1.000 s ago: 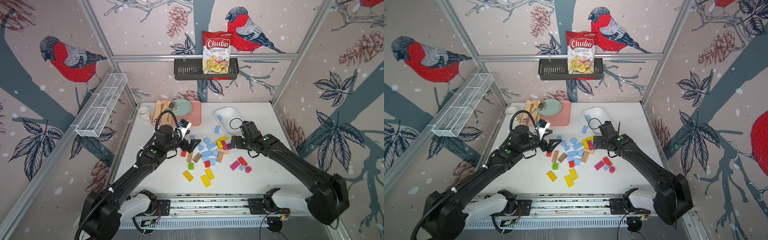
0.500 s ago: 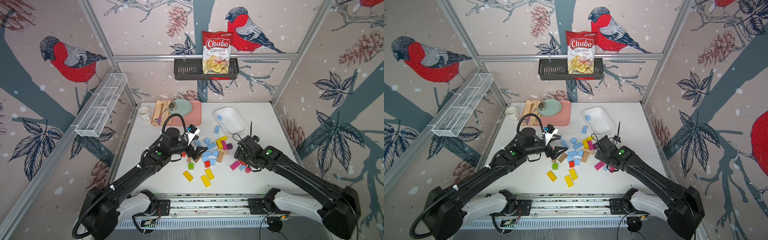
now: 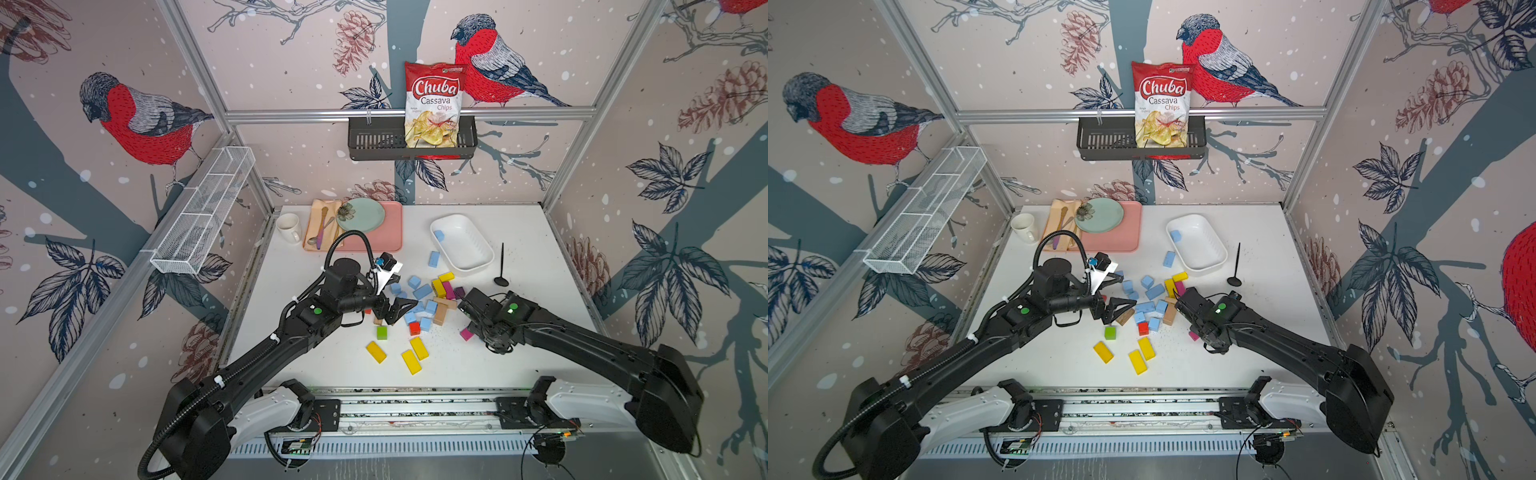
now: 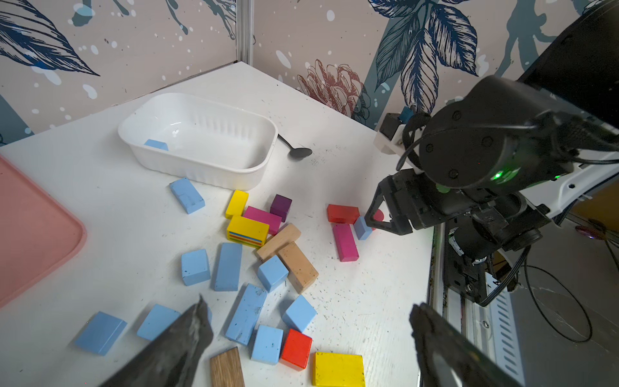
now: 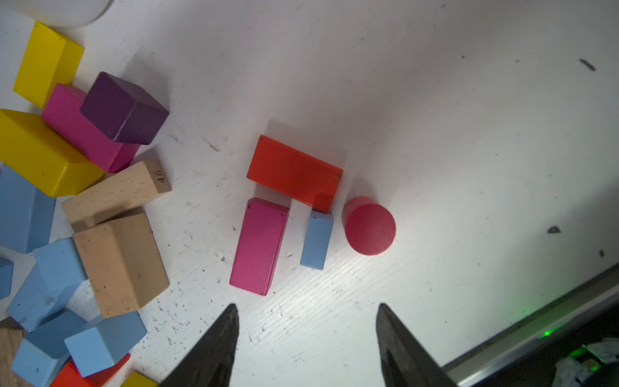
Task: Pick out the blue building blocks
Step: Pick up the building block from the center of the board.
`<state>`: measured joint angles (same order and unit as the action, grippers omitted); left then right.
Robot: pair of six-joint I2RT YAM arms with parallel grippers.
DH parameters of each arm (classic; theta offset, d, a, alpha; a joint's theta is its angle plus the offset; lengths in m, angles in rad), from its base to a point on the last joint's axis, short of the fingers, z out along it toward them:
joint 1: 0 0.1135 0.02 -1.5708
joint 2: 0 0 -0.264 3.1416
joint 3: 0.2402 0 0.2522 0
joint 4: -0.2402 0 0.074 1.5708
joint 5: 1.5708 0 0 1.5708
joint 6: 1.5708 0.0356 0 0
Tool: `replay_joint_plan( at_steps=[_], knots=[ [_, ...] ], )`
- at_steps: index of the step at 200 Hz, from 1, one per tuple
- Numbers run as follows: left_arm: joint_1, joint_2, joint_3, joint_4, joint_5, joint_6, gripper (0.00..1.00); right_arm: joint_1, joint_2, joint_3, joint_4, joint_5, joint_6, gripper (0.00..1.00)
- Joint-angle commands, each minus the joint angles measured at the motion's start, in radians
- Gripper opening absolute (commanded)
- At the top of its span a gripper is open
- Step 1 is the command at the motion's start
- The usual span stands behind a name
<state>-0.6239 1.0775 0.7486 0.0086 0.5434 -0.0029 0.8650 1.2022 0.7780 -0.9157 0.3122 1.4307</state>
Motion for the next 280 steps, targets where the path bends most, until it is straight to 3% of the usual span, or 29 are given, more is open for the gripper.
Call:
replay_joint_plan(
  at_steps=[1, 55, 159, 280],
  knots=[
    [-0.002, -0.002, 0.003, -0.012, -0.026, 0.016, 0.96, 0.001, 0.007, -0.013, 0.011, 0.005, 0.042, 0.58],
    [-0.002, -0.002, 0.003, -0.016, -0.028, 0.025, 0.96, -0.021, 0.013, -0.060, 0.071, -0.015, 0.046, 0.47],
    [-0.003, -0.009, -0.001, -0.014, 0.062, 0.056, 0.96, -0.092, 0.046, -0.119, 0.174, -0.045, 0.002, 0.36],
    [-0.002, -0.002, 0.000, -0.024, 0.065, 0.073, 0.96, -0.131, 0.087, -0.161, 0.264, -0.068, -0.027, 0.19]
  ],
)
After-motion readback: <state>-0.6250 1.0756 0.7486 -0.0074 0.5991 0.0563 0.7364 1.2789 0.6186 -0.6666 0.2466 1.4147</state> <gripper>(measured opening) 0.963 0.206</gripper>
